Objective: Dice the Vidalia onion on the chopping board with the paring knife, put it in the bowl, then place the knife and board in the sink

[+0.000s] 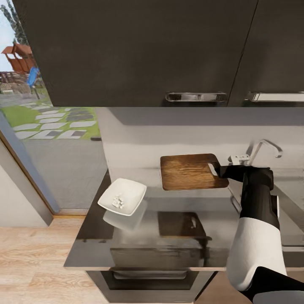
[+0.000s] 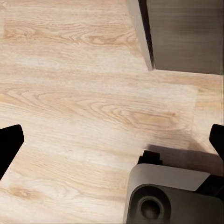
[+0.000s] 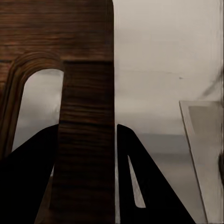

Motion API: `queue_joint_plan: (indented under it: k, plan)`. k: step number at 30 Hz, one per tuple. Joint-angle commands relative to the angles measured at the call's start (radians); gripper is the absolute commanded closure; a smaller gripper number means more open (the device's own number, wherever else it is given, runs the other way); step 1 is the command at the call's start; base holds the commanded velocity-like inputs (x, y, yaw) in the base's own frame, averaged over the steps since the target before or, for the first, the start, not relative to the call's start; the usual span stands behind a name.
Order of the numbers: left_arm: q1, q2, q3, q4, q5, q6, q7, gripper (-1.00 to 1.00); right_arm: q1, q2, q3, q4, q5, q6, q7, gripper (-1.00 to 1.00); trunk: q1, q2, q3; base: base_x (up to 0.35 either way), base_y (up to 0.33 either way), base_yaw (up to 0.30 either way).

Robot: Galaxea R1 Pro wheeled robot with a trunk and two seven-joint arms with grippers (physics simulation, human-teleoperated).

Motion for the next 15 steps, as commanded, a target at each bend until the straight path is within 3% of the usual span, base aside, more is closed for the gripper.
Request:
queue_joint_plan:
  k: [1,15]
  plan:
    - [-0.002,-0.001,-0.008,0.005,0.008,-0.007,0.001,-1.00,-0.002,0.001,-0.002,0.011,0.007,0.001,0.012,1.00,0.001,-0.002,-0.002,0.000,-0.318,0.000]
    - [-0.002,0.000,-0.008,0.005,0.008,-0.007,0.001,-1.00,-0.002,0.001,-0.002,0.052,0.008,0.001,0.004,1.00,0.001,-0.002,-0.002,0.000,-0.319,0.000]
